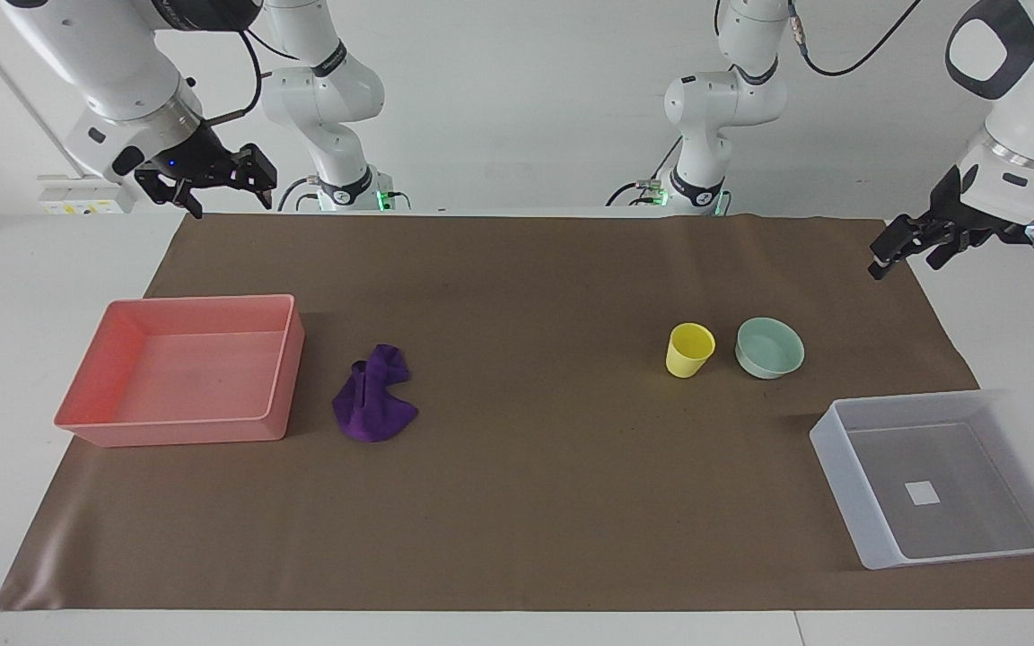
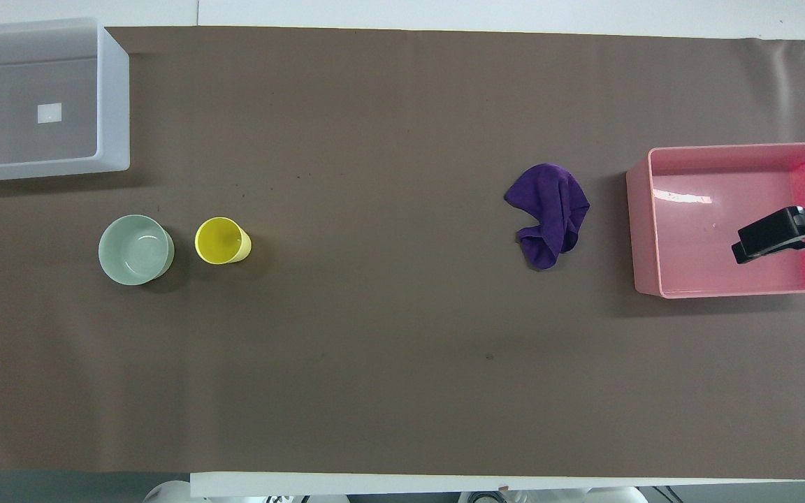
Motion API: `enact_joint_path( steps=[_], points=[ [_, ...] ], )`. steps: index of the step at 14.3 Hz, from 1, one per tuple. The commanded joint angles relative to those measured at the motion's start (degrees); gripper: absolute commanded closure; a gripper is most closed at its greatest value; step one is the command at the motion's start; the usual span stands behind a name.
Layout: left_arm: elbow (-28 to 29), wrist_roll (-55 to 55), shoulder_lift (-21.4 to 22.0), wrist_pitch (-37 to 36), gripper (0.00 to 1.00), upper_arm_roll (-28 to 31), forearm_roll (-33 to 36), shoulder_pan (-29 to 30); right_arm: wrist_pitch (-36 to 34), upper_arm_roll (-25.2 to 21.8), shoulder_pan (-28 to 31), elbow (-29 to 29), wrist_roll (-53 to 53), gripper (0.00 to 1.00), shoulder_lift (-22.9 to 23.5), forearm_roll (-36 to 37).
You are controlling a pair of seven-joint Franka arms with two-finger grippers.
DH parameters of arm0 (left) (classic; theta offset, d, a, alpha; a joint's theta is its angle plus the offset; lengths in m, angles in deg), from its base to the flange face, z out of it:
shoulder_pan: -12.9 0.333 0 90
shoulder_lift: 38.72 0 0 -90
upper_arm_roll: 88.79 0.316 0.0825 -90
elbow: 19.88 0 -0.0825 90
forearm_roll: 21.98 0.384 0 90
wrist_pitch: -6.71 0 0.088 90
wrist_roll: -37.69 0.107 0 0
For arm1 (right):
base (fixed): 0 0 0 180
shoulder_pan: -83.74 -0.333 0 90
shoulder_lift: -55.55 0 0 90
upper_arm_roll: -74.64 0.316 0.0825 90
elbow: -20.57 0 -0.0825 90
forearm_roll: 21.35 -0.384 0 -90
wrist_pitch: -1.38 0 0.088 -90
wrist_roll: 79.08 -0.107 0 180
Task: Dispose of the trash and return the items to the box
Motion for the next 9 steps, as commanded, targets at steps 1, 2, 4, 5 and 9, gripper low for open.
enact_joint_path(
  steps=[1,2,4,5,9],
  points=[
    [-1.36,1.37,-0.42,-2.13,0.0,0.05,-0.59,-0.25,0.71,0.11,0.64,-1.35,0.98,0.01,-1.06,-0.38],
    [0.04,1.89,0.54,-2.04,0.0,0.05,-0.59,-0.07,0.71,0.11,0.64,-1.43,0.98,0.01,-1.06,-0.38],
    [3.55,1.9,2.21,-1.08,0.0,0.14,-0.59,0.28,0.71,0.11,0.64,-1.35,0.98,0.01,-1.06,-0.38],
    [6.61,1.9,3.61,0.4,0.0,0.14,-0.59,0.28,0.8,0.11,0.64,-1.35,0.98,0.01,-1.06,-0.38],
    [30.14,1.63,13.54,20.05,0.0,-0.04,-0.59,-0.25,2.19,0.2,0.21,-0.91,0.99,0.01,-1.68,-1.17]
  ],
)
